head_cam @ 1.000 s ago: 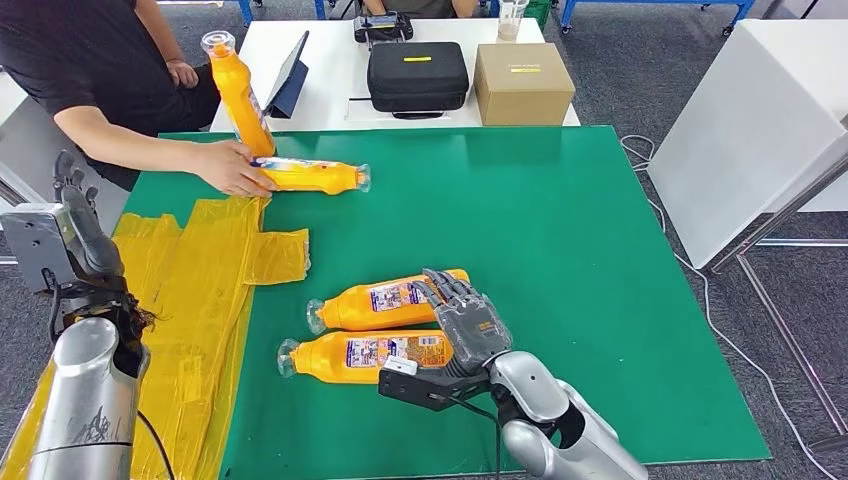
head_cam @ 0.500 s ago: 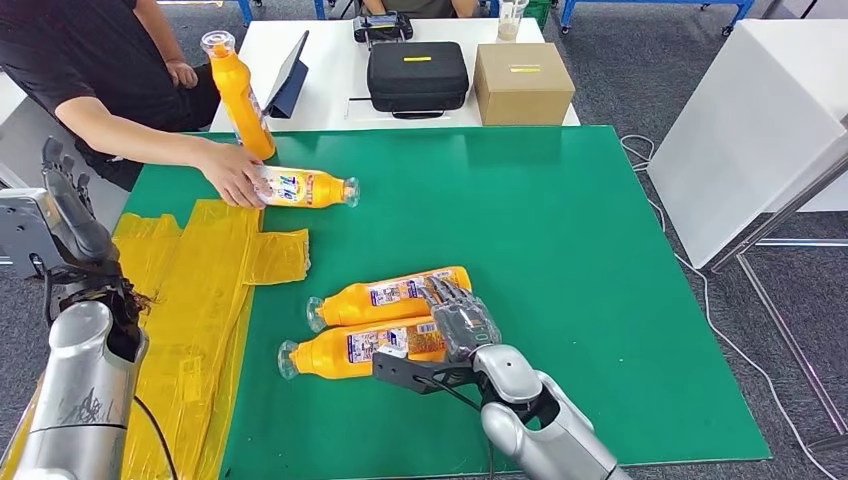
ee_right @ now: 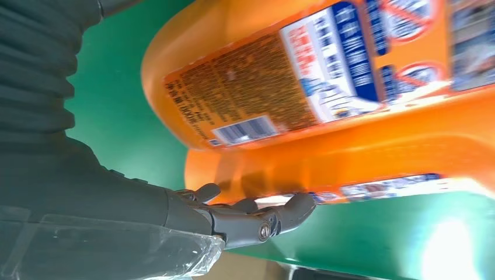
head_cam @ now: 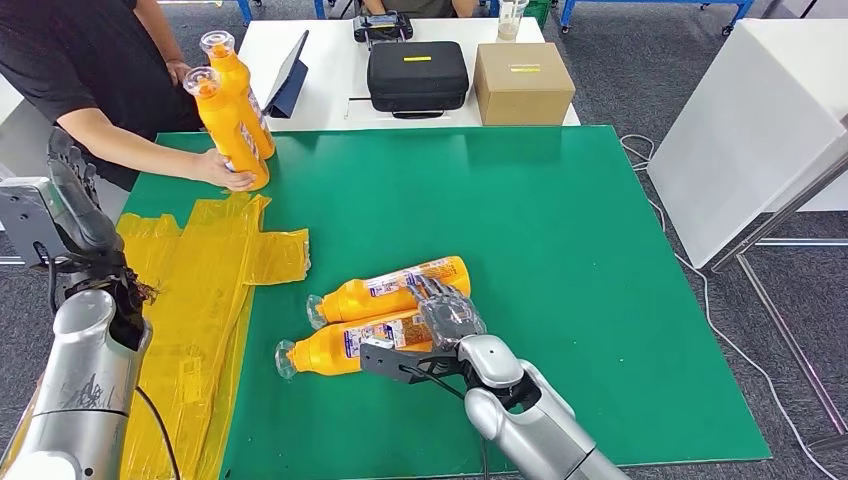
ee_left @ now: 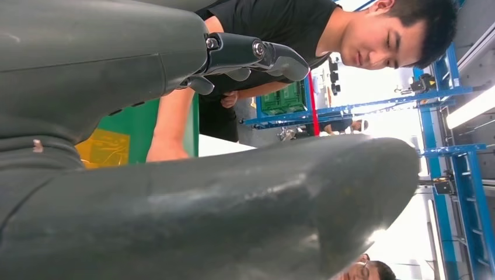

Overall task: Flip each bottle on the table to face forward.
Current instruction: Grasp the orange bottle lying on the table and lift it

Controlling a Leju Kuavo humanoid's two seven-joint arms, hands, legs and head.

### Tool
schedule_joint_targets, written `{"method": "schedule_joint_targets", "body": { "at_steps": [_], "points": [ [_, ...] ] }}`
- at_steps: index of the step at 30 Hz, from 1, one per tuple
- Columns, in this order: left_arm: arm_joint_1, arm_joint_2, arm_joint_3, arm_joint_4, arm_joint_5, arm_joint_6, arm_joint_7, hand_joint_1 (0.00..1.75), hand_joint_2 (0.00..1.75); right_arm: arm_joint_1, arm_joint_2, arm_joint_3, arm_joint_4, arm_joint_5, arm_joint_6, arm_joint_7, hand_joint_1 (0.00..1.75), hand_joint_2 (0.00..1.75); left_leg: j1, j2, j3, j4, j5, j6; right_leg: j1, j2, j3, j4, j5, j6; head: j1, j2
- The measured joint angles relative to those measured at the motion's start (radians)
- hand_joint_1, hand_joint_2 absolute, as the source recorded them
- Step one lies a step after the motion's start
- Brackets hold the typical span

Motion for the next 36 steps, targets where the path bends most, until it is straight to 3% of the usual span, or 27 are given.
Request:
{"method": "schedule_joint_targets", "body": {
  "at_steps": [10,14,36],
  "points": [
    [-0.008,0.0,-0.001,0.018,0.021,0.009,-0.019,0.0,0.0,-0.001,0.017,0.037,-0.05,0.057,-0.006,-0.016,0.0,1.75,0.0,0.0,0.0,0.0,0.0,0.0,0.0,0.0,0.0,0.0,0.0,0.0,0.0,0.0],
    [-0.006,0.001,-0.001,0.018,0.023,0.008,-0.022,0.0,0.0,0.006,0.018,0.058,-0.111,0.074,0.013,-0.012,0.0,0.0,0.0,0.0,0.0,0.0,0.0,0.0,0.0,0.0,0.0,0.0,0.0,0.0,0.0,0.0],
    [0.005,0.0,0.009,0.017,0.029,0.021,-0.038,0.0,0.0,0.053,0.017,0.086,-0.176,0.1,0.089,-0.028,0.0,0.0,0.0,0.0,0.0,0.0,0.0,0.0,0.0,0.0,0.0,0.0,0.0,0.0,0.0,0.0]
  ]
}}
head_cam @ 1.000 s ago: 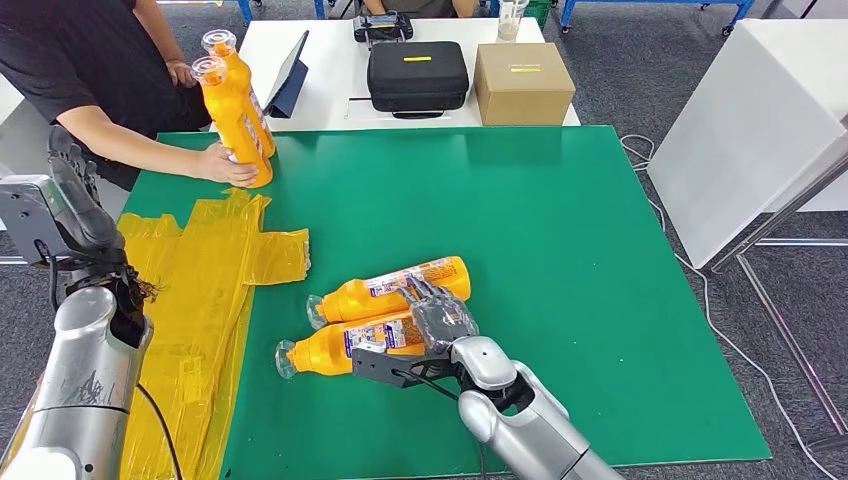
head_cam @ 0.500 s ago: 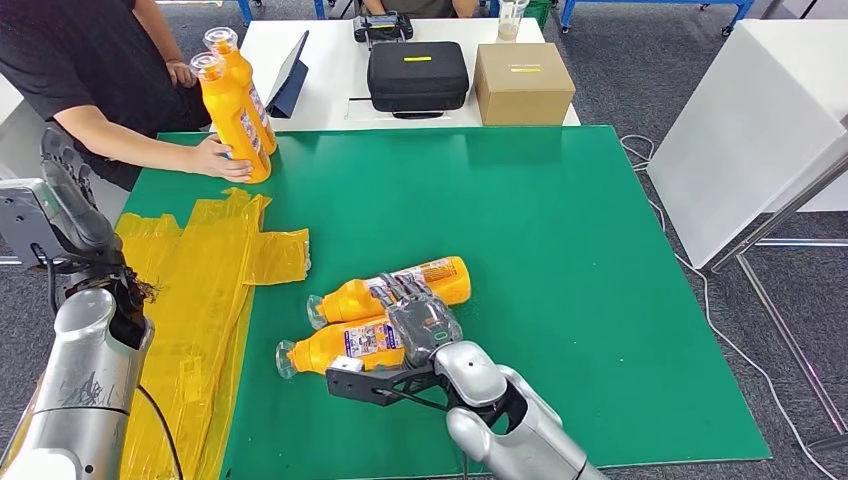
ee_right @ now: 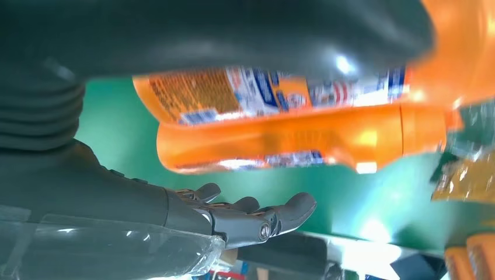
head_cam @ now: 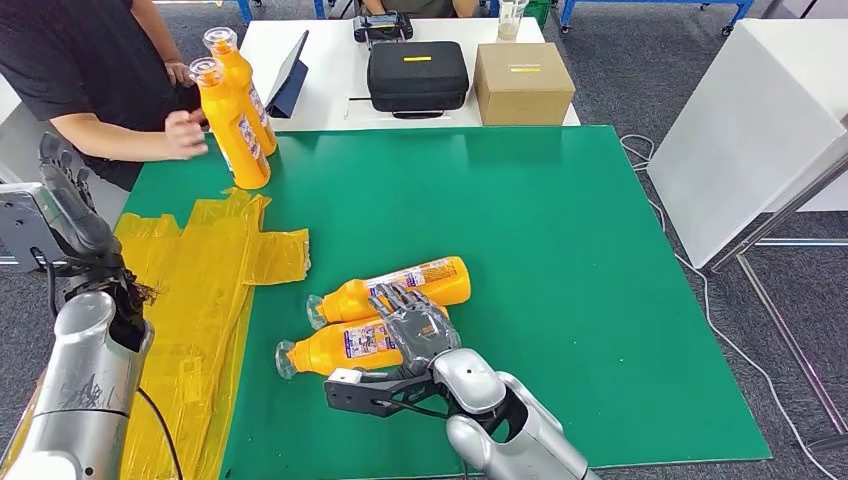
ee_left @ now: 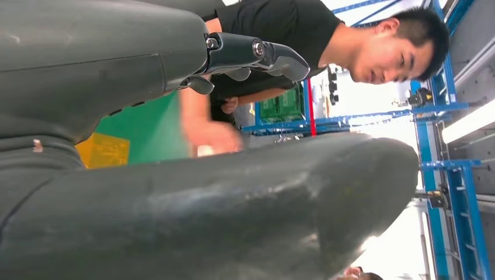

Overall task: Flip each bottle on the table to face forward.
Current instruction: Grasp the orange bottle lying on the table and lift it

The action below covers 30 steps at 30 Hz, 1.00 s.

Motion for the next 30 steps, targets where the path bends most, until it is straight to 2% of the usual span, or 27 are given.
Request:
{"method": "schedule_joint_targets", "body": {
  "at_steps": [5,9,30],
  "points": [
    [0.011,0.0,0.016,-0.005,-0.011,0.001,-0.001,0.0,0.0,0.017,0.0,0.0,0.004,0.019,0.025,-0.008,0.0,0.0,0.0,0.0,0.0,0.0,0.0,0.0,0.0,0.0,0.0,0.0,0.0,0.0,0.0,0.0],
    [0.018,0.0,0.027,-0.016,-0.019,0.0,0.003,0.0,0.0,0.027,-0.001,-0.001,0.009,0.037,0.051,-0.007,0.0,1.75,0.0,0.0,0.0,0.0,0.0,0.0,0.0,0.0,0.0,0.0,0.0,0.0,0.0,0.0],
    [0.009,-0.014,0.03,-0.017,-0.027,-0.029,0.017,0.0,0.0,0.055,-0.013,-0.034,0.009,0.061,0.083,0.037,0.0,1.75,0.0,0.0,0.0,0.0,0.0,0.0,0.0,0.0,0.0,0.0,0.0,0.0,0.0,0.0]
  ]
}}
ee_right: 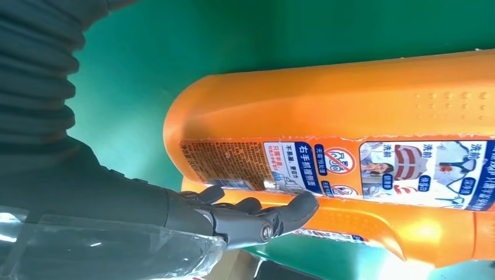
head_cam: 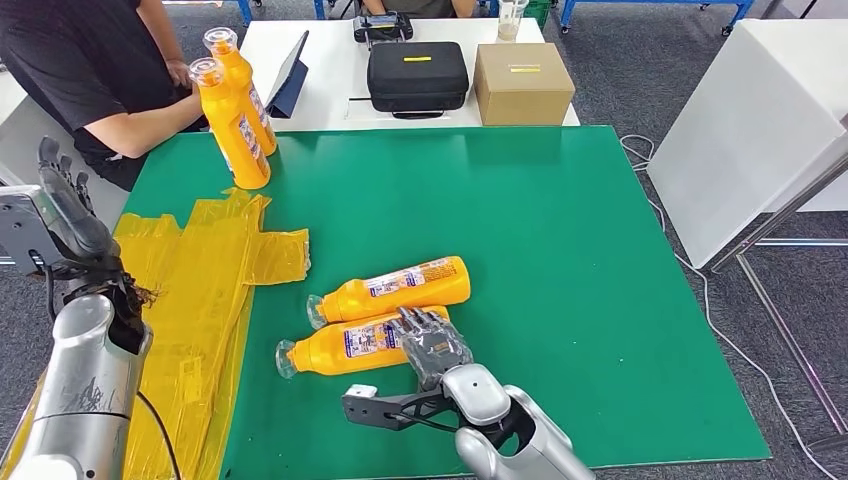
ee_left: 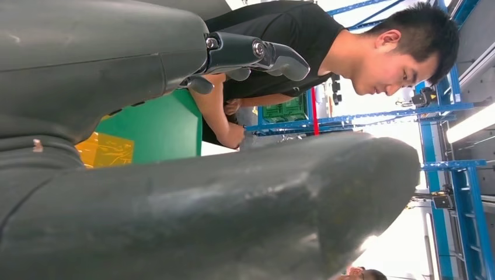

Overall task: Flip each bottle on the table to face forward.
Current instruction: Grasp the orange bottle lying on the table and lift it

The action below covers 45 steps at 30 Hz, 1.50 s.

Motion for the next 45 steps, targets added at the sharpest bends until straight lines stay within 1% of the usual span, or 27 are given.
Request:
{"method": "schedule_joint_targets", "body": {
  "at_steps": [21,32,45],
  "points": [
    [-0.014,0.001,0.0,0.009,0.02,0.004,-0.003,0.0,0.0,-0.051,-0.019,0.006,0.033,-0.026,0.021,-0.001,0.0,1.75,0.0,0.0,0.0,0.0,0.0,0.0,0.0,0.0,0.0,0.0,0.0,0.0,0.0,0.0],
    [-0.041,0.011,0.0,0.049,0.053,0.004,-0.034,0.0,0.0,-0.08,-0.024,0.016,0.073,-0.044,0.023,-0.008,0.0,1.75,0.0,0.0,0.0,0.0,0.0,0.0,0.0,0.0,0.0,0.0,0.0,0.0,0.0,0.0],
    [-0.062,0.016,0.0,0.086,0.073,0.007,-0.051,0.0,0.0,-0.084,-0.031,0.031,0.108,-0.052,0.017,-0.016,0.0,1.75,0.0,0.0,0.0,0.0,0.0,0.0,0.0,0.0,0.0,0.0,0.0,0.0,0.0,0.0]
  ]
}}
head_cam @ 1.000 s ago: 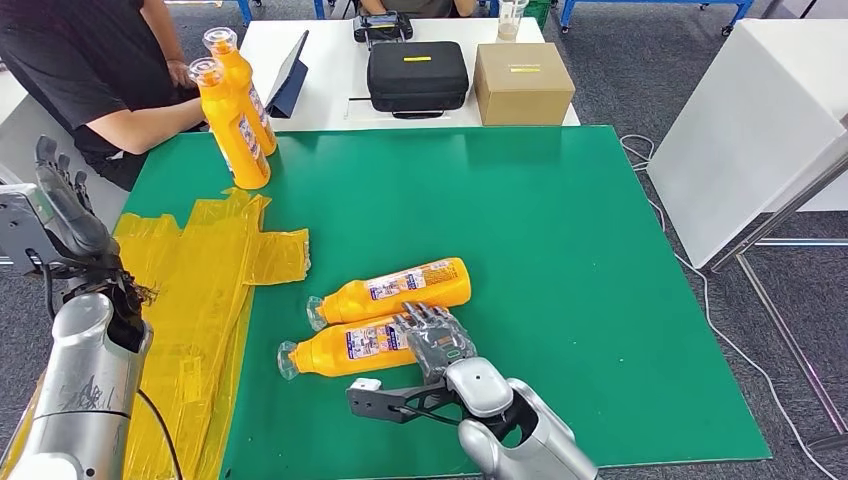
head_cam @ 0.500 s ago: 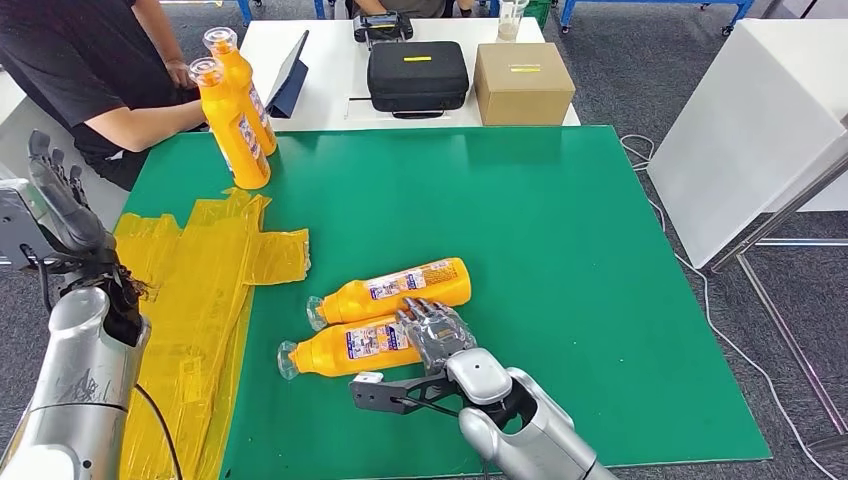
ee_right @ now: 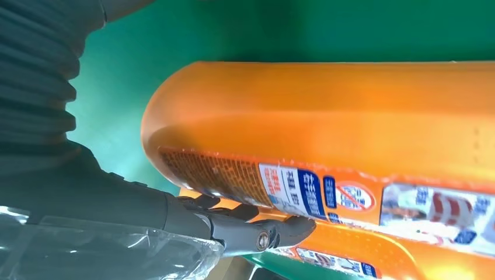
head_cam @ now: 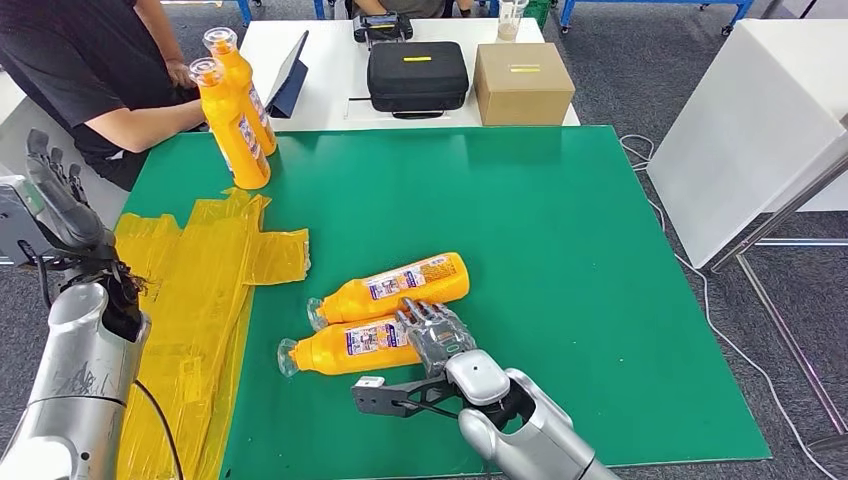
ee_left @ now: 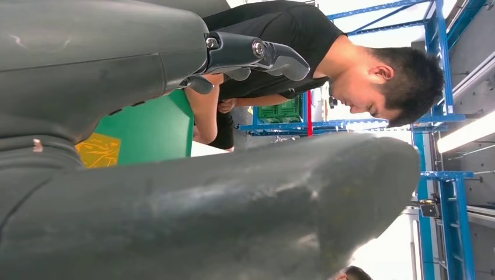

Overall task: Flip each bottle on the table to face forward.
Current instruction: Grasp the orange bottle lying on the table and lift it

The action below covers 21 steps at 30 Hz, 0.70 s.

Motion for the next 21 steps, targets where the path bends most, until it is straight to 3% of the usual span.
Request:
{"method": "schedule_joint_targets", "body": {
  "at_steps": [8,12,21],
  "points": [
    [-0.001,0.005,0.0,0.005,0.005,0.002,-0.004,0.0,0.0,0.008,-0.007,0.002,0.015,-0.001,-0.004,-0.004,0.06,1.75,0.0,0.0,0.0,0.0,0.0,0.0,0.0,0.0,0.0,0.0,0.0,0.0,0.0,0.0],
    [-0.002,0.007,0.0,0.008,0.013,0.002,-0.006,0.0,0.0,0.008,-0.009,0.003,0.022,-0.008,-0.011,-0.013,1.73,1.75,0.0,0.0,0.0,0.0,0.0,0.0,0.0,0.0,0.0,0.0,0.0,0.0,0.0,0.0],
    [-0.002,0.018,0.0,0.021,0.035,0.004,-0.02,0.0,0.0,0.009,-0.026,0.004,0.036,-0.024,-0.036,-0.024,1.75,1.75,0.0,0.0,0.001,0.0,0.0,0.0,0.0,0.0,0.001,0.0,0.0,0.0,0.0,0.0]
  ]
}}
